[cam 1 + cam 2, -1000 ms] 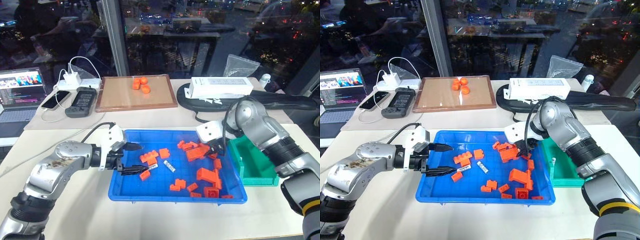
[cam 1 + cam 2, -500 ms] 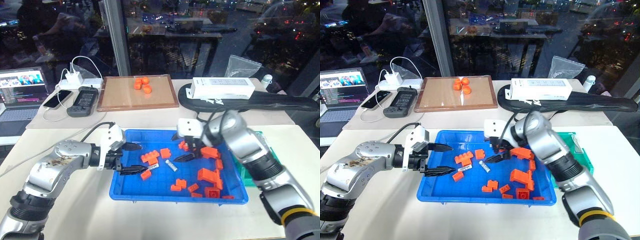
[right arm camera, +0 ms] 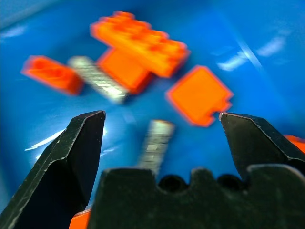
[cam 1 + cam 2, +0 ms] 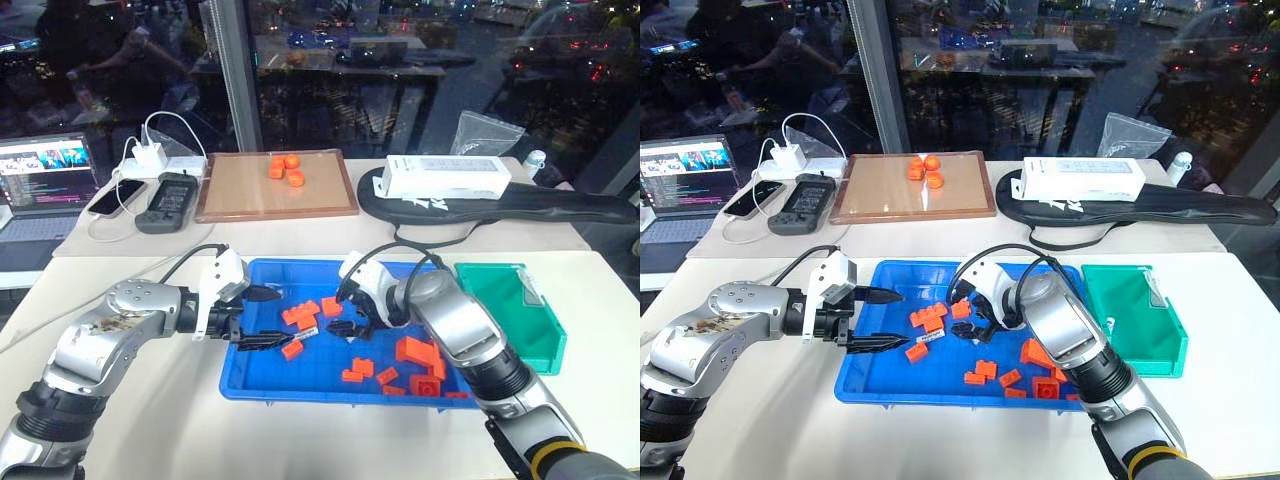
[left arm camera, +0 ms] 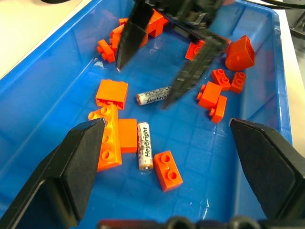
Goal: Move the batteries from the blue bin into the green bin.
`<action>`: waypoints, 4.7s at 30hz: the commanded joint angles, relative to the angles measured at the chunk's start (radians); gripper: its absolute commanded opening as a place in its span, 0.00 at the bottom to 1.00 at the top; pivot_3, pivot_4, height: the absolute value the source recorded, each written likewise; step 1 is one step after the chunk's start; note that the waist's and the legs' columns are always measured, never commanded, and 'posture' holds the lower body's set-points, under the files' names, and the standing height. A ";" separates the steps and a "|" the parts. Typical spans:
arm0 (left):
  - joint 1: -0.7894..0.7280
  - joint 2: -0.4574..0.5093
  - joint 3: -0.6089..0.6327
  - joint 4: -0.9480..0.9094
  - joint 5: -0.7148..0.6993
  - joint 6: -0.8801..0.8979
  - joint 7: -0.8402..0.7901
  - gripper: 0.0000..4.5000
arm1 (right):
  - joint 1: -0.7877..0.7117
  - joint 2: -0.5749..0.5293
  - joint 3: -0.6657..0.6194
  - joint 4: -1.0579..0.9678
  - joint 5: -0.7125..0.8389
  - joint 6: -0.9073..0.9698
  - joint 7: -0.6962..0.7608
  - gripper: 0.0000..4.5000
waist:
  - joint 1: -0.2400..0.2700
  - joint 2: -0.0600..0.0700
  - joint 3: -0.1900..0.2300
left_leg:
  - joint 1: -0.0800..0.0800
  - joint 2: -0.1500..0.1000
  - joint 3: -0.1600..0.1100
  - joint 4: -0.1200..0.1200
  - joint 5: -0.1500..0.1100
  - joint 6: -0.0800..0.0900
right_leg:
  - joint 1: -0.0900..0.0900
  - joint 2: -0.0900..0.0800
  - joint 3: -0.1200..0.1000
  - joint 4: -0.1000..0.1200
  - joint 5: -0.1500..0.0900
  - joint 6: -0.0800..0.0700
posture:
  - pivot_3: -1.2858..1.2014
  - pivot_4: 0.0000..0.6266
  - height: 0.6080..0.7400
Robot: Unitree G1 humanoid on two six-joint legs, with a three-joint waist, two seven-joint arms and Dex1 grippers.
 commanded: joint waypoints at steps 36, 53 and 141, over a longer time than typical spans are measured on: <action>-0.209 -0.196 0.046 0.104 -0.106 -0.034 -0.013 1.00 | 0.164 -0.787 -0.386 0.106 0.244 -0.159 0.119 0.28 | -0.003 -0.001 0.002 | 0.000 -0.001 0.000 -0.001 -0.001 0.001 | 0.000 0.000 0.003 -0.003 0.000 0.002 | 0.52 0.24 1.00; -0.104 -0.024 0.059 0.136 0.037 -0.091 -0.023 1.00 | -0.058 -0.457 -0.125 -0.187 0.350 -0.184 0.104 1.00 | -0.014 0.000 0.003 | 0.001 0.002 -0.001 -0.003 -0.001 0.001 | -0.001 0.004 0.007 -0.002 0.000 0.002 | 0.52 0.24 1.00; -0.300 -0.231 0.025 0.280 0.099 -0.189 0.077 1.00 | 0.316 -0.635 -0.758 -0.030 0.271 -0.409 0.000 0.98 | -0.010 -0.002 0.003 | 0.000 -0.001 -0.002 -0.001 -0.001 0.002 | 0.000 0.009 0.018 -0.003 -0.001 0.005 | 0.52 0.24 1.00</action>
